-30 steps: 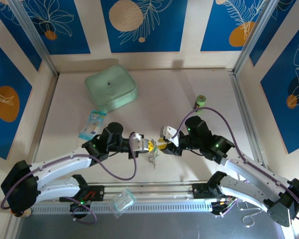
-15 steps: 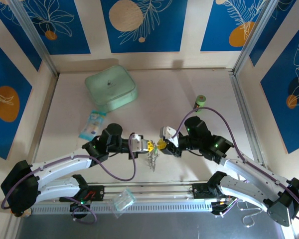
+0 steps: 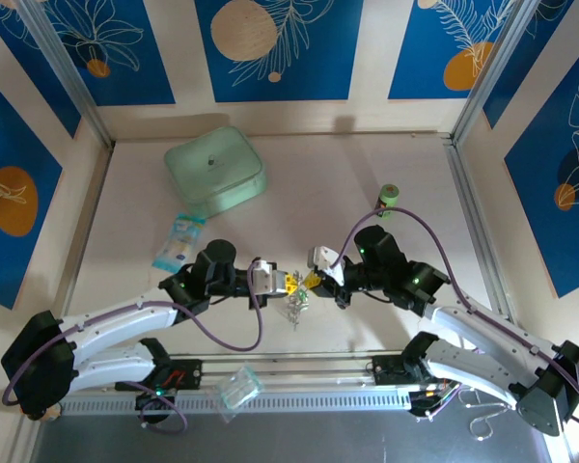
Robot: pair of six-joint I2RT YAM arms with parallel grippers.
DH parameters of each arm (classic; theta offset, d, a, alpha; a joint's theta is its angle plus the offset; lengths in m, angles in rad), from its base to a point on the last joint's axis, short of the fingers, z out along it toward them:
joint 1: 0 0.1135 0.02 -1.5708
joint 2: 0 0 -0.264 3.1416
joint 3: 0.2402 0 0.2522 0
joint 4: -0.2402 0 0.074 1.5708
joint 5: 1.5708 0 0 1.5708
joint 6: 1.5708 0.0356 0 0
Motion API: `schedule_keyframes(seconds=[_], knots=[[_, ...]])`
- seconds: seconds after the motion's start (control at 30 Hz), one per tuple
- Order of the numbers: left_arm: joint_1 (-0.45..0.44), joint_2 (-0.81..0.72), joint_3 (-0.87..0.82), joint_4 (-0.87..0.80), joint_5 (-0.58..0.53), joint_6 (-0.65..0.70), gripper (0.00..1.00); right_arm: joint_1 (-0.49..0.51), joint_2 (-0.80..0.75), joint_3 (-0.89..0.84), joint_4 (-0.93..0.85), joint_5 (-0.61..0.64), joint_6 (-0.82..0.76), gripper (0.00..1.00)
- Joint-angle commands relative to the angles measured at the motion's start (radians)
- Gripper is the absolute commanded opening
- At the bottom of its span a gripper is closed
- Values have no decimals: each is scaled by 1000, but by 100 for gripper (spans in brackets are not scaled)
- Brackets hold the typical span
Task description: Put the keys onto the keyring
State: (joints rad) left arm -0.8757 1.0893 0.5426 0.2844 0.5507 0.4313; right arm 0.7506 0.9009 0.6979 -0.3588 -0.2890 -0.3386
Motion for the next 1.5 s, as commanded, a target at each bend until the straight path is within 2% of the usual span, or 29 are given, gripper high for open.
schedule_keyframes(seconds=[0.0,0.13,0.27,0.37,0.57,0.77,0.87,1.0,1.03,1.1,1.13,1.3,1.47], knots=[[-8,-25,2,97,71,-23,0,1,21,-12,8,2,16,0],[-8,-25,0,98,68,-29,0,1,-11,-15,22,3,18,1],[-8,-20,-4,110,68,-38,0,0,-71,-43,64,-11,14,23],[-9,-16,-6,120,69,-44,0,2,-69,-57,76,-36,4,28],[-8,-19,-6,119,72,-49,0,15,-48,-62,124,-13,4,26],[-9,-13,-4,116,83,-49,0,18,-38,-54,152,-44,13,23],[-9,-13,-3,116,86,-51,0,20,-36,-54,160,-51,13,18],[-8,-14,0,110,78,-53,0,20,-30,-39,138,-65,-4,4],[-9,-14,2,102,67,-52,3,20,-30,-32,124,-71,-13,0],[-8,-15,9,77,30,-45,18,21,-27,-14,81,-68,-38,0],[-8,-16,16,54,9,-32,19,21,-22,1,45,-56,-54,0],[-8,-7,72,-71,-58,25,19,39,51,115,-171,31,-151,0],[-8,18,134,-169,-33,87,13,73,140,233,-313,110,-215,0]])
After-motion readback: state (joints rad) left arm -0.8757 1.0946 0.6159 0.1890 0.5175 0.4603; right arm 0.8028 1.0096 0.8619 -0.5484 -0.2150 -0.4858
